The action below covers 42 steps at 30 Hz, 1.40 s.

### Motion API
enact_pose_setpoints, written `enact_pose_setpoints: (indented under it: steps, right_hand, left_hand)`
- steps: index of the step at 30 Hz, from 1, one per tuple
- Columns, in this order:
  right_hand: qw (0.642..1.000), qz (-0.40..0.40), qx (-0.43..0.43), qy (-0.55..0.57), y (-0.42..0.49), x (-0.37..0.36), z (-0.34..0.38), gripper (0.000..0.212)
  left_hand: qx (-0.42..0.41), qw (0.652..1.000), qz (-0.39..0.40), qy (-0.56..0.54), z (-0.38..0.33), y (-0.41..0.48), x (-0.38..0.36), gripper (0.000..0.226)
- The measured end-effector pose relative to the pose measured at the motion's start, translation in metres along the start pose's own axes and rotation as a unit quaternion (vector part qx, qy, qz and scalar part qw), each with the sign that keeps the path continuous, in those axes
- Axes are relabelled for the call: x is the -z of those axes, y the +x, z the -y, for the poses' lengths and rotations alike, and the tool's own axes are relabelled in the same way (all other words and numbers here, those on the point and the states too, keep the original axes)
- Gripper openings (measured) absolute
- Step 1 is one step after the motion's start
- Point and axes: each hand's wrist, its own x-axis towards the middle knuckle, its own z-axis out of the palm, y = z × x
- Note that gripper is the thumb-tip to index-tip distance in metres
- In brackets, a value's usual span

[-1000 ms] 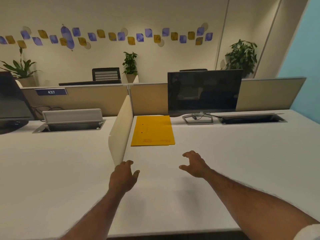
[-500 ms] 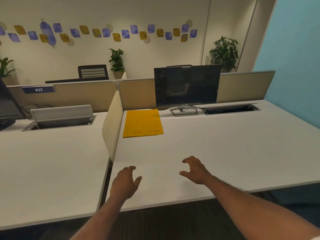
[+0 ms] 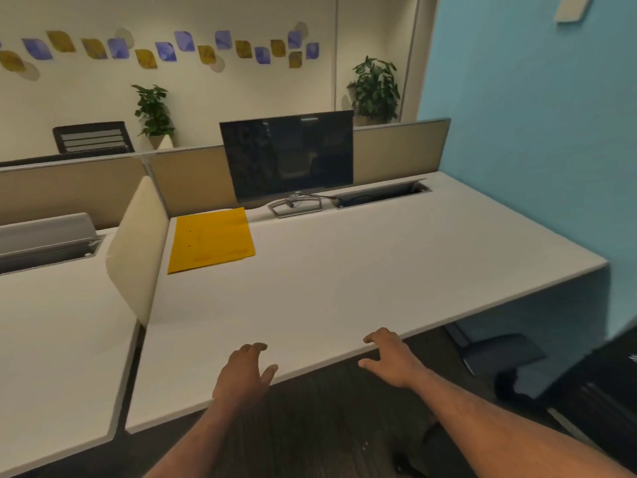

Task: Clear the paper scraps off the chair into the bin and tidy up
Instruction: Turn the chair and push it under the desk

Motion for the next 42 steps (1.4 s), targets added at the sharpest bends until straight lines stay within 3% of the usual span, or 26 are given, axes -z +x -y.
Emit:
enact_pose_setpoints:
  steps: [25,42]
  right_hand:
    - [0.988,-0.089,-0.124,-0.031,-0.216,0.105,-0.255,0.055]
    - [0.975,-0.117,-0.191,-0.017,-0.36,0.101,-0.369,0.056]
  left_hand:
    - [-0.204,0.977,0.06,0.014,-0.277,-0.071,-0.127,0.064]
    - [-0.254,0.959,0.124,0.026,-0.406,-0.178,-0.227,0.059]
